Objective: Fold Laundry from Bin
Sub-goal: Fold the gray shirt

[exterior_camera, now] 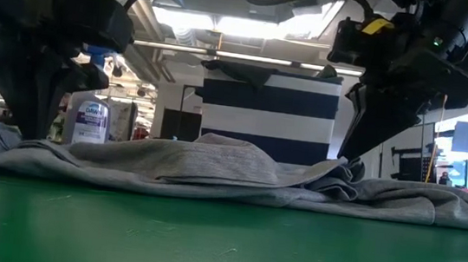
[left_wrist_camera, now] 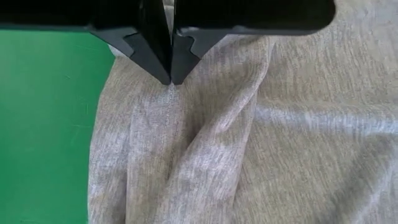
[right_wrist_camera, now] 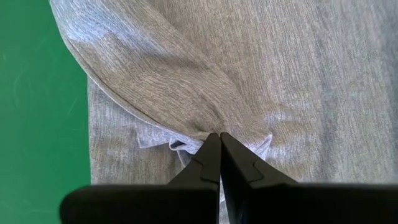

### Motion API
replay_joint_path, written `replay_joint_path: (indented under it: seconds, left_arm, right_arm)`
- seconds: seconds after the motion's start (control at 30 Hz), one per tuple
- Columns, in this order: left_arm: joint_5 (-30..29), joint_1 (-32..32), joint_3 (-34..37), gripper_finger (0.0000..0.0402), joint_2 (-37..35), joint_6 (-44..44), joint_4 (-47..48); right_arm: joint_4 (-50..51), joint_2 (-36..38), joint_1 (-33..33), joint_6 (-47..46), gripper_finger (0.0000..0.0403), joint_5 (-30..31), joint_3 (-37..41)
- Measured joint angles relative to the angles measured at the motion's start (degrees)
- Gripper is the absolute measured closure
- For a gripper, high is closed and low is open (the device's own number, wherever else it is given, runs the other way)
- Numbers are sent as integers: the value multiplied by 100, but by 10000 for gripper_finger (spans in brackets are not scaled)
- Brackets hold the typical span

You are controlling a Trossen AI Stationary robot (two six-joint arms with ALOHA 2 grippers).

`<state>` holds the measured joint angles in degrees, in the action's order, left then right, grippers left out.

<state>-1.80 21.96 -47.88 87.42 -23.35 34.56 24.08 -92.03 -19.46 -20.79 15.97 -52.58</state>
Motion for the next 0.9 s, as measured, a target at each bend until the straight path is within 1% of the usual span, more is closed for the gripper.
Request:
replay_joint_path:
  seconds: [0.1, 0.23, 0.37, 0.5, 0.6, 0.7, 0.77, 0.9]
  left_arm:
    - [20, 2, -188, 400, -168, 10, 271]
    - [51, -12, -449, 399, -615, 9, 626]
    - [150, -74, -562, 400, -1162, -42, 766]
    - [135, -223, -564, 401, -1732, -317, 1000]
    - [-51, -382, -564, 401, -2170, -465, 1184]
    - [-410, -567, -564, 401, -2598, -477, 1285]
    - [-678, -731, -564, 401, -2845, -460, 1290]
    - [-1033, -1121, -564, 401, -3208, -247, 1442]
  right_arm:
    - [11, 14, 0, 30, 402, -14, 2]
    - [49, 168, 0, 83, 402, -143, 7]
    - [168, 480, 0, 162, 402, -361, 7]
    - [514, 933, 0, 152, 402, -518, 7]
    - [833, 1318, 47, 22, 402, -568, 7]
    - [1046, 1680, 212, -24, 402, -559, 7]
    - [1151, 1869, 394, -23, 402, -558, 7]
    - [1248, 2108, 847, 20, 402, -562, 7]
